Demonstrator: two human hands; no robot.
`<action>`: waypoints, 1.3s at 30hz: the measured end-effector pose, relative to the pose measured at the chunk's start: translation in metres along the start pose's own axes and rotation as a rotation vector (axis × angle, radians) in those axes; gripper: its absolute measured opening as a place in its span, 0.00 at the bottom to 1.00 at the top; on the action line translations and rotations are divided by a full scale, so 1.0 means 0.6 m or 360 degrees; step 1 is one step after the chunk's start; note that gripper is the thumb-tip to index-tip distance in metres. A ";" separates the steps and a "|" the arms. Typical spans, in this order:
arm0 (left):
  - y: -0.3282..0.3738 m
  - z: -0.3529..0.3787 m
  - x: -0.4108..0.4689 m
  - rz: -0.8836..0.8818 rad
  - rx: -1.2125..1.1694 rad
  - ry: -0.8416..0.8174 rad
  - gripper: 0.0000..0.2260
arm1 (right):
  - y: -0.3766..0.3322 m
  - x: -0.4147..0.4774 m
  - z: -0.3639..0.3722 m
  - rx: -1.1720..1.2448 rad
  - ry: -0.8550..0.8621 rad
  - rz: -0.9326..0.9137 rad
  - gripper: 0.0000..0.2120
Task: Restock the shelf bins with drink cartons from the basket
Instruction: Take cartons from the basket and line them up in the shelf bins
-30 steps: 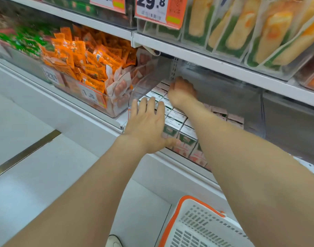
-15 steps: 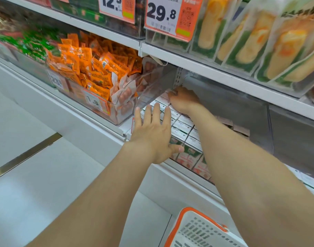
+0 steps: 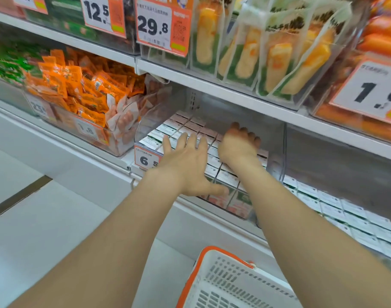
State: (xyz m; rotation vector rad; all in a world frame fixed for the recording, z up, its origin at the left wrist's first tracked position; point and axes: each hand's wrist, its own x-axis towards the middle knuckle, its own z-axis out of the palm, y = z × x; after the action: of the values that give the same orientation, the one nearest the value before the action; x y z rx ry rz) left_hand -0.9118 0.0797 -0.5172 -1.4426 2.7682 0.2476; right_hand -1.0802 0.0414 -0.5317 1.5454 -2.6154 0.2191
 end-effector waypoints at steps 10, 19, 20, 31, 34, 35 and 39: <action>0.025 0.005 -0.014 -0.0041 0.0026 -0.0185 0.59 | 0.055 0.027 -0.089 -0.0022 -0.0546 -0.0142 0.09; 0.026 0.010 -0.012 -0.0014 0.0051 -0.0178 0.55 | 0.073 0.001 -0.094 -0.0110 -0.0547 -0.0301 0.06; 0.027 0.011 -0.012 -0.0013 0.0054 -0.0180 0.55 | 0.071 -0.003 -0.094 -0.0118 -0.0573 -0.0289 0.06; 0.022 0.019 -0.011 -0.0014 0.0002 -0.0100 0.51 | 0.025 -0.055 -0.025 0.0254 -0.0188 -0.0396 0.21; 0.014 0.025 -0.014 -0.0002 -0.0014 -0.0064 0.48 | 0.019 -0.074 -0.002 0.0259 -0.0310 -0.0414 0.28; 0.010 0.027 -0.015 0.0011 -0.0009 -0.0052 0.47 | 0.021 -0.075 -0.001 0.0282 -0.0330 -0.0425 0.29; -0.003 0.029 -0.019 0.0065 0.0063 -0.0024 0.41 | 0.031 -0.094 -0.014 0.0335 -0.0341 -0.0418 0.27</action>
State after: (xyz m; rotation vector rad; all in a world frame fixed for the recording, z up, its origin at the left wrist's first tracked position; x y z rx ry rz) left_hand -0.9049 0.0905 -0.5336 -1.3711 2.7761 0.2023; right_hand -1.0690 0.1004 -0.5337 2.0694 -2.5718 0.3327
